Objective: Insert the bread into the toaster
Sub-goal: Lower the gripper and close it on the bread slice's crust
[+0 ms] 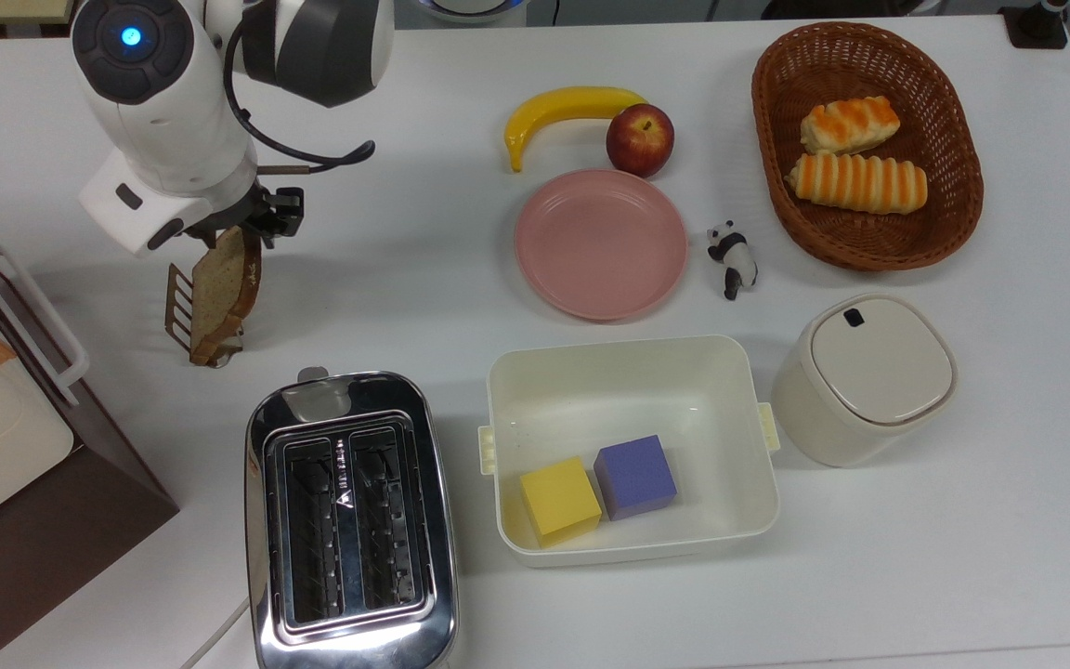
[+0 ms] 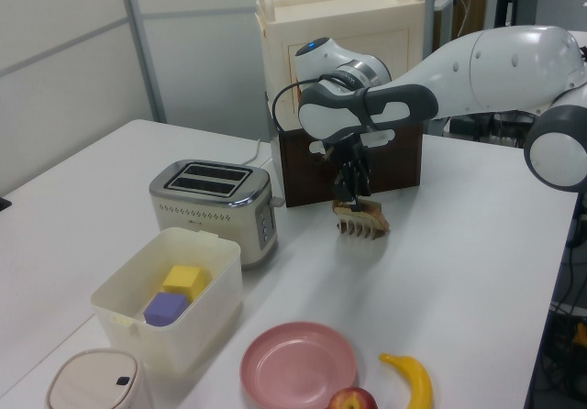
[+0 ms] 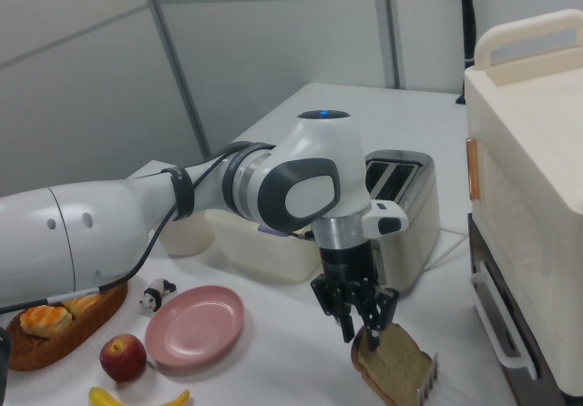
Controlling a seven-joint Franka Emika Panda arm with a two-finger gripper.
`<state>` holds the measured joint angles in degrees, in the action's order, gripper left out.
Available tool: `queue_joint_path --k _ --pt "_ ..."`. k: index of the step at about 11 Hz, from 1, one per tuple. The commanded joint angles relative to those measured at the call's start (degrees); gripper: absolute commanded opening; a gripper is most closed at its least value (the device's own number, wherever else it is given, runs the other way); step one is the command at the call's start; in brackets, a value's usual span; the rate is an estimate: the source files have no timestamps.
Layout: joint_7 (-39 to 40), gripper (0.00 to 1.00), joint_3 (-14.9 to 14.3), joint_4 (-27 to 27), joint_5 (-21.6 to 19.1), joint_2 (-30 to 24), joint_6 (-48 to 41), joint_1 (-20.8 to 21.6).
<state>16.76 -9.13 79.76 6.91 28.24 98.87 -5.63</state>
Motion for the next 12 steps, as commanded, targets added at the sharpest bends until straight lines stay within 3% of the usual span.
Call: queue_joint_path --k 1,6,7,8,9,12 --pt "0.91 0.38 -0.19 1.10 1.17 -0.64 1.23 0.53" --pt "0.91 0.28 -0.27 1.02 1.17 -0.64 1.23 0.53" --pt "0.82 0.42 -0.27 1.02 1.08 -0.64 1.23 0.53" --pt "0.21 0.89 -0.27 1.02 1.17 -0.64 1.23 0.71" --pt "0.20 1.00 -0.19 1.10 1.17 -0.64 1.15 0.71" --pt "0.20 1.00 -0.01 1.10 1.17 -0.55 1.15 0.71"
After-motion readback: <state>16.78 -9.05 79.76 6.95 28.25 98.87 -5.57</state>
